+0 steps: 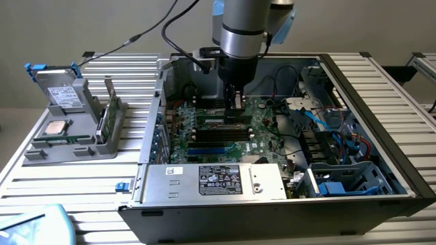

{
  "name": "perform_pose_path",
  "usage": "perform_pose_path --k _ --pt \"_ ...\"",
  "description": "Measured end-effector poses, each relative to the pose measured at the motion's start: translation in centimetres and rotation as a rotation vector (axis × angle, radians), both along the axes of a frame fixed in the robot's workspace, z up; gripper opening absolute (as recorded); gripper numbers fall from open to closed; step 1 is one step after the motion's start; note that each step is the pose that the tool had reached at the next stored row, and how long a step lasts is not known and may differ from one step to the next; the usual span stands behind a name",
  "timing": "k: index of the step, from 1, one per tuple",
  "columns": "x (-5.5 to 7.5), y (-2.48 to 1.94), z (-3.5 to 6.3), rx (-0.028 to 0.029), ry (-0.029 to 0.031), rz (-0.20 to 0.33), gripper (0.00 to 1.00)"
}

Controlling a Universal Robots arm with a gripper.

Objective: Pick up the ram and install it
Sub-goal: 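Insert the ram into the slot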

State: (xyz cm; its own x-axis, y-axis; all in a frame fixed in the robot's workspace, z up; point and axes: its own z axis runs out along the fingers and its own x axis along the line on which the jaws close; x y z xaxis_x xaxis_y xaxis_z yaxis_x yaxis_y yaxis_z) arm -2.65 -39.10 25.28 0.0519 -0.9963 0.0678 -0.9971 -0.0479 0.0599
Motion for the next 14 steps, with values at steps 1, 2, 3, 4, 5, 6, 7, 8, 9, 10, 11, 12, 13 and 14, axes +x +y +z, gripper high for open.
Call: perform_pose_path --k 1,2,3,4,5,6,7,8,9,10,11,12,13,14 --pt "0.0 0.00 -0.16 -0.0007 0.0000 0.000 0.14" --pt "0.0 0.00 -0.34 -0.0016 0.0000 -0.001 0.14" --pt "0.0 0.00 -0.50 -0.0024 -0.0001 -0.002 0.14" --pt "0.0 0.00 -0.67 -0.0034 0.0000 -0.002 0.14" --pt "0.0 0.00 -0.81 -0.0051 0.0000 -0.003 0.14" --pt "0.0 0.00 -0.94 -0.0071 0.0000 -0.003 0.14" --pt "0.0 -0.02 -1.06 -0.0090 0.0000 -0.003 0.14" --pt "0.0 -0.04 -1.19 -0.0104 0.0000 -0.003 0.14" --pt "0.0 -0.07 -1.31 -0.0119 0.0000 -0.003 0.14" --pt "0.0 -0.10 -1.42 -0.0133 0.0000 -0.003 0.14" --pt "0.0 -0.12 -1.55 -0.0147 0.0000 -0.003 0.14" --pt "0.0 -0.13 -1.69 -0.0161 0.0000 -0.003 0.14" --pt "0.0 -0.13 -1.81 -0.0176 -0.0001 -0.003 0.14" --pt "0.0 -0.13 -1.92 -0.0193 0.0000 -0.003 0.14"
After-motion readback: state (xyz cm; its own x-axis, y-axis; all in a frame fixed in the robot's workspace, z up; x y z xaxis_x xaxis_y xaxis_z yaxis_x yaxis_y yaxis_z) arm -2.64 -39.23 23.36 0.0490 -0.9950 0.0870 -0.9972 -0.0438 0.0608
